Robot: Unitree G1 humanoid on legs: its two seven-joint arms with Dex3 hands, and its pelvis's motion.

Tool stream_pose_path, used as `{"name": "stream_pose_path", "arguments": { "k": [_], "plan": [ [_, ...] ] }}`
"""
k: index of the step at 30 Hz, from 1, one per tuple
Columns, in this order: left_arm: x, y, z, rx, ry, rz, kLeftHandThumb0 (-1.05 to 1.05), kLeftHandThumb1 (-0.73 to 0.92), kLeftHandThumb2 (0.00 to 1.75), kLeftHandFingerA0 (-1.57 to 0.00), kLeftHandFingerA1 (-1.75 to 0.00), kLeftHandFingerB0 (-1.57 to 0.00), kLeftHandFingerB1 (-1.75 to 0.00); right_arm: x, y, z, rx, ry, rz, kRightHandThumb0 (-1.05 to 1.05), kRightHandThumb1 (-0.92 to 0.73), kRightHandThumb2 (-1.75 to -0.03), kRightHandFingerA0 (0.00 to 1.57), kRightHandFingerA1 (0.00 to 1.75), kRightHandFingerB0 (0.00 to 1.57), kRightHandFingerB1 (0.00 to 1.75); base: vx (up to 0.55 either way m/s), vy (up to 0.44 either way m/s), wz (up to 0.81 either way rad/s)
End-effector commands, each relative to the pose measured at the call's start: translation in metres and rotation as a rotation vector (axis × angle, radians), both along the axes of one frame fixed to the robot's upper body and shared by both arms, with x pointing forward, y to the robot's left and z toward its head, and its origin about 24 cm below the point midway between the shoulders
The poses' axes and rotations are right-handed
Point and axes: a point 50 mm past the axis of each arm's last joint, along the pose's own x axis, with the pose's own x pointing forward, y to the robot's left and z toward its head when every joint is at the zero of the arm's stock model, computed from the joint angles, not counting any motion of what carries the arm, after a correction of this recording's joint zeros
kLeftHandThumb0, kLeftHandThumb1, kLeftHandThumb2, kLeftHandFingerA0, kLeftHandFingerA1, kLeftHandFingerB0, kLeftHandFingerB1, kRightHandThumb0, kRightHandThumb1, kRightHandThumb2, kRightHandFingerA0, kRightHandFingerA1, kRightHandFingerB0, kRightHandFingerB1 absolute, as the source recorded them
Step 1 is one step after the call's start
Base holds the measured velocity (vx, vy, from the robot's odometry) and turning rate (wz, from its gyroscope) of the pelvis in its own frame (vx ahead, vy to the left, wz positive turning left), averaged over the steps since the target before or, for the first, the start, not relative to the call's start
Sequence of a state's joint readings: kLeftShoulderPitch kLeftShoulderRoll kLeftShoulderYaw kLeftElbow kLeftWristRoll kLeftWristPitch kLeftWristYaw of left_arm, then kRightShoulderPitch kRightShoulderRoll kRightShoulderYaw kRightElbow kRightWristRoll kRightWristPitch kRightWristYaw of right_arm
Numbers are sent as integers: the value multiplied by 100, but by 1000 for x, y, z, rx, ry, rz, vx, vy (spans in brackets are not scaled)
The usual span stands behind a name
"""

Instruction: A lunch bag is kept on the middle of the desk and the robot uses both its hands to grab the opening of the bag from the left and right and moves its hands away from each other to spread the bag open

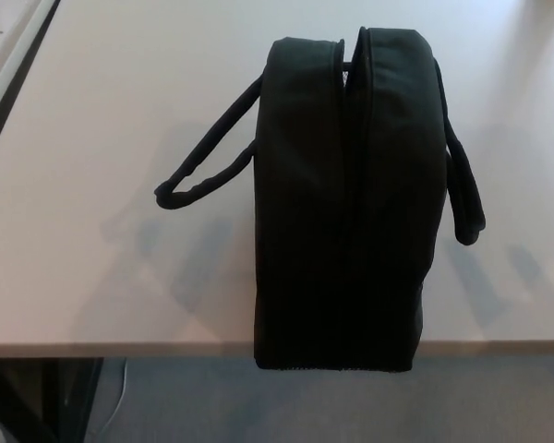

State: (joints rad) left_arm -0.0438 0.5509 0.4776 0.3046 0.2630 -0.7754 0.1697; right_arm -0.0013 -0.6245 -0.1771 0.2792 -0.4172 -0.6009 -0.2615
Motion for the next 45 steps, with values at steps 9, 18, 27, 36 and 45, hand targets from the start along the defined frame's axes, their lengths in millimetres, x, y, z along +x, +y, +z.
{"name": "stream_pose_path", "arguments": {
  "k": [9,18,27,36,45],
  "plan": [
    [78,-136,9,1034,-264,-524,-4,48,57,-43,-35,-30,-35,107,81,106,-541,-101,267,-22,-49,-58,27,32,22,33,0,0,0],
    [105,-170,-40,1032,-175,-535,15,46,66,-36,-34,-22,-31,134,129,90,-743,-104,396,-31,-52,-56,23,30,10,32,0,0,0],
    [102,-187,-48,1015,-171,-639,8,48,70,-35,-34,-23,-35,133,141,59,-902,-96,474,-36,-51,-55,25,30,12,31,0,0,0],
    [99,-202,-56,996,-239,-687,5,50,61,-30,-36,-18,-33,135,162,56,-938,-66,539,-30,-52,-56,28,31,12,31,0,0,0],
    [100,-212,-51,969,-302,-713,0,35,87,-19,-52,-11,-49,137,167,49,-969,-99,556,-32,-53,-57,34,32,16,31,0,0,0]
  ]
}}
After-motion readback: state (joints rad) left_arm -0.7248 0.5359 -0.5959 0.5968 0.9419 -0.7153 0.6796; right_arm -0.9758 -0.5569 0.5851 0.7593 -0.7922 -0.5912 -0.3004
